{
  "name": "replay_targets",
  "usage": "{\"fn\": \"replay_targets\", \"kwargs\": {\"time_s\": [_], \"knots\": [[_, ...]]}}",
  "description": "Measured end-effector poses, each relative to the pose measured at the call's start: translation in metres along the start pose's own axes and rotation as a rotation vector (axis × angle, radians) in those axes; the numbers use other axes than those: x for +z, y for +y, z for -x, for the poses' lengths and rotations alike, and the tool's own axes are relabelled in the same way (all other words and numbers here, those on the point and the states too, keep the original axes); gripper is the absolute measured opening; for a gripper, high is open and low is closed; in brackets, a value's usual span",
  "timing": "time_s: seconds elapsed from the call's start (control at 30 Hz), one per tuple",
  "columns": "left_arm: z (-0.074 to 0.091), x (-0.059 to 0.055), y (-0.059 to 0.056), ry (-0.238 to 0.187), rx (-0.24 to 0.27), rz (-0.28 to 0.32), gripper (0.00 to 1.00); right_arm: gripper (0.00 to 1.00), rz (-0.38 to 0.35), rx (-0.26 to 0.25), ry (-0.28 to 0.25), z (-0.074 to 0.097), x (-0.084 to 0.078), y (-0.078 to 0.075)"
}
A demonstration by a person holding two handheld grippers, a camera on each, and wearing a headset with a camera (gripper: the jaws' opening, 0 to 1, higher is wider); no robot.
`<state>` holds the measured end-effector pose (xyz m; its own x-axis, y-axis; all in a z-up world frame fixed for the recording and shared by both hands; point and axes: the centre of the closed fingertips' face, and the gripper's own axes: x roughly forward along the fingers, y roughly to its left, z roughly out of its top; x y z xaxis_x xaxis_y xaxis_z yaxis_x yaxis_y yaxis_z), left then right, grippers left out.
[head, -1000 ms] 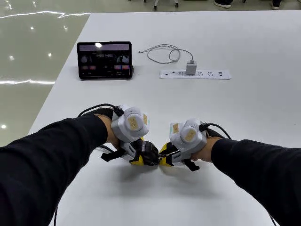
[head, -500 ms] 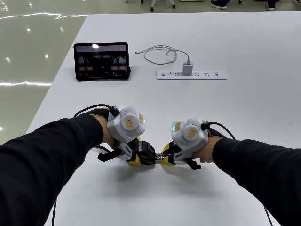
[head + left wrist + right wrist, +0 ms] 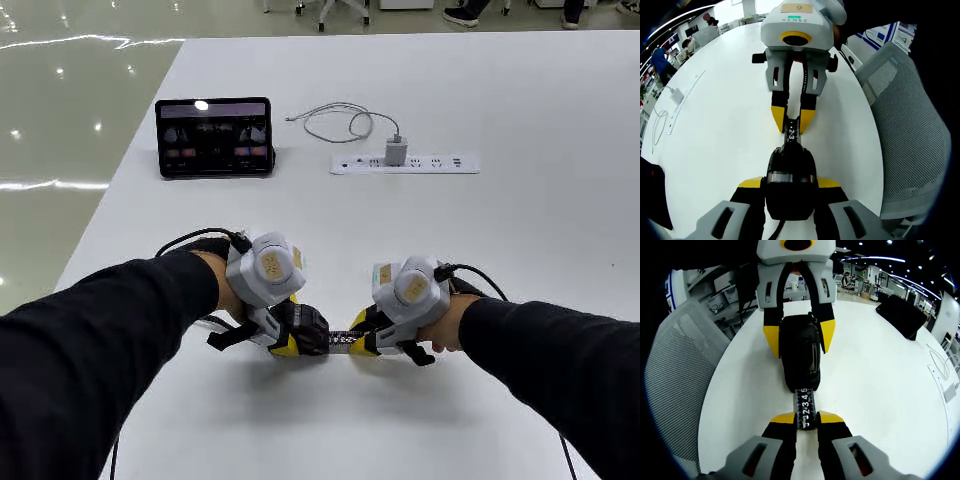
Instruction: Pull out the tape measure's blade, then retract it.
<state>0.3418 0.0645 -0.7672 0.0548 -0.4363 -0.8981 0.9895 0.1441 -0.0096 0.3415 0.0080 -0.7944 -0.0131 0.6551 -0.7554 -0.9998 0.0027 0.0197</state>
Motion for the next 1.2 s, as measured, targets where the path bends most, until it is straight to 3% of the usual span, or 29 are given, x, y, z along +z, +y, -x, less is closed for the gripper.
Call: {"fn": "replay_targets", "kwargs": {"time_s": [0.5, 1.0, 1.2], "knots": [[0.000, 0.002, 0.001, -0.025, 0.016, 0.010, 0.33, 0.11, -0.018, -0.007, -0.007, 0.007, -0.007, -0.002], [-0.001, 0.002, 0.000, -0.021, 0.014, 0.008, 0.33, 0.11, -0.025, -0.010, -0.008, 0.016, -0.016, -0.004], [-0.001, 0.002, 0.000, -0.001, 0.016, -0.012, 0.33, 0.11, -0.032, -0.015, -0.012, 0.018, -0.018, -0.004]]}}
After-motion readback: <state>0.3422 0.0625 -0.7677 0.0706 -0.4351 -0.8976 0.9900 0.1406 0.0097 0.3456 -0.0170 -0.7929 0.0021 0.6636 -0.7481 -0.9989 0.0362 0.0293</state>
